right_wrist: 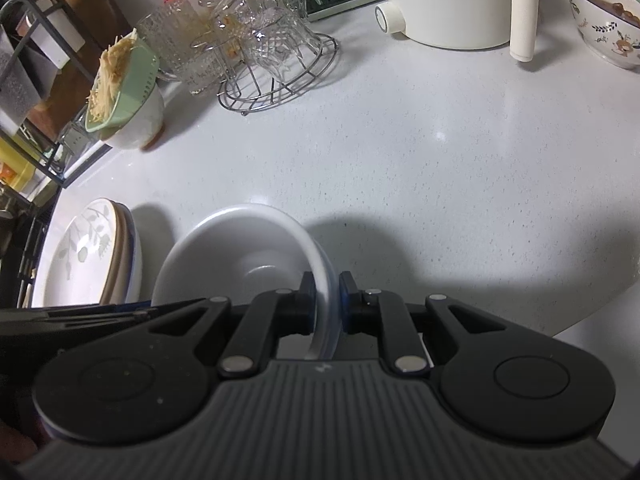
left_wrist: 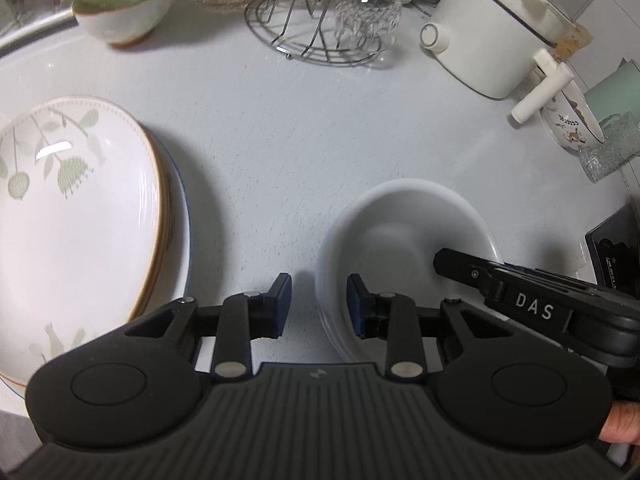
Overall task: Organize plates and bowls
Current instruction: 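Lift the white bowl and carry it over the leaf plate stack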
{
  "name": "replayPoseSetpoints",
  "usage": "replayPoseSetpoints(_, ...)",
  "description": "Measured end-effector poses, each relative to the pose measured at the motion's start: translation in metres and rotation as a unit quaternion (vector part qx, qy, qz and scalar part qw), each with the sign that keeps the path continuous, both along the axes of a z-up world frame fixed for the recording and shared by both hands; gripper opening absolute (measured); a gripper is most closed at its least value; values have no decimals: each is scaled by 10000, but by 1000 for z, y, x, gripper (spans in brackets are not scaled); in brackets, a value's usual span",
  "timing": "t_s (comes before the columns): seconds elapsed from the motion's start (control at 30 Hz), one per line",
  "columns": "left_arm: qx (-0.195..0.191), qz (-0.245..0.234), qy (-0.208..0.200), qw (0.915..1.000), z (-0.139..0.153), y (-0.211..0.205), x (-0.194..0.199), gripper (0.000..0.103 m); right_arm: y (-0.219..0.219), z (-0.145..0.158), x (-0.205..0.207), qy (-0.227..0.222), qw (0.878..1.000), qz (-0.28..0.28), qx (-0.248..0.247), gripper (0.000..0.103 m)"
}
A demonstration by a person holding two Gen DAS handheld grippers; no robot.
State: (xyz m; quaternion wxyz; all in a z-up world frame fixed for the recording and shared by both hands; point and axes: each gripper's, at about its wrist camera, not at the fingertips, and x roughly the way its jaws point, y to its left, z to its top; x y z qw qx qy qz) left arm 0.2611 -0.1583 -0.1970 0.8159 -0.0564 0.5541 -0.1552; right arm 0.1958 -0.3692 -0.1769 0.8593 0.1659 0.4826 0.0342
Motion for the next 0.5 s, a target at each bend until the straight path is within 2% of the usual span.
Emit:
replayPoseSetpoints(0.2, -132, 12, 125, 9998, -8, 0, 2, 27, 2, -3, 0, -37, 10000, 21, 11, 15)
replayPoseSetpoints(0.5, -286, 65, 96, 9995, -10, -2, 2, 24, 2, -4, 0, -94, 9999, 63, 77, 18)
